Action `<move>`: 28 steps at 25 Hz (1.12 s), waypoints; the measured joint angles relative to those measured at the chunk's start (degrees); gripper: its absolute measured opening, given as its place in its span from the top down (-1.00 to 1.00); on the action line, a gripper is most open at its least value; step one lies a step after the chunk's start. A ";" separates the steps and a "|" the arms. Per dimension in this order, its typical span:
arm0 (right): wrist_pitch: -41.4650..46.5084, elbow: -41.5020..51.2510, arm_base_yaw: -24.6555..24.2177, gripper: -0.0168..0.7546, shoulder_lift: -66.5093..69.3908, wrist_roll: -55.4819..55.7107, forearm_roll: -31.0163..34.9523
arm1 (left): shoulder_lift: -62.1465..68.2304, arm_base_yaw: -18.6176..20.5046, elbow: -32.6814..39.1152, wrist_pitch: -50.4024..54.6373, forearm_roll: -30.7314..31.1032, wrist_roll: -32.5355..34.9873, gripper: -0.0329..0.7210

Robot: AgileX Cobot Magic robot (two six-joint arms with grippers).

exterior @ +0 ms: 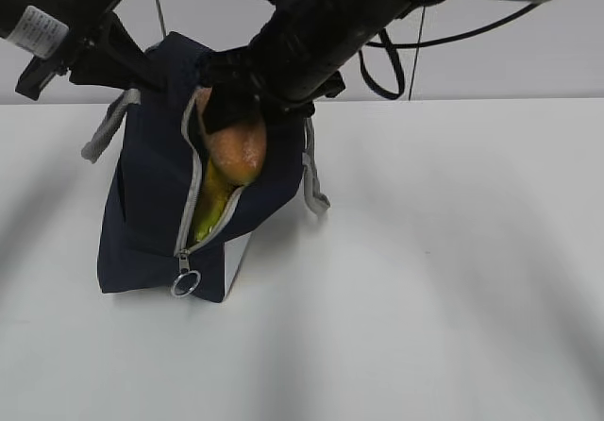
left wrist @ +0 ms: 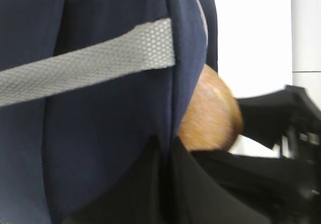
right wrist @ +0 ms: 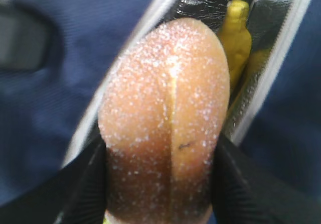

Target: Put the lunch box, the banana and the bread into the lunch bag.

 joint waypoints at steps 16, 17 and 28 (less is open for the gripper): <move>14.39 -16.26 0.00 -0.70 5.90 -1.47 -7.14 | 0.00 0.00 0.00 0.18 -0.04 0.00 0.92; 16.26 -17.19 0.00 -0.67 5.90 -0.91 -8.59 | 0.00 0.00 0.00 0.18 -0.04 0.00 0.92; 23.99 -19.98 -9.13 -0.33 5.90 5.61 -9.87 | 0.00 0.00 0.00 0.18 -0.04 0.00 0.92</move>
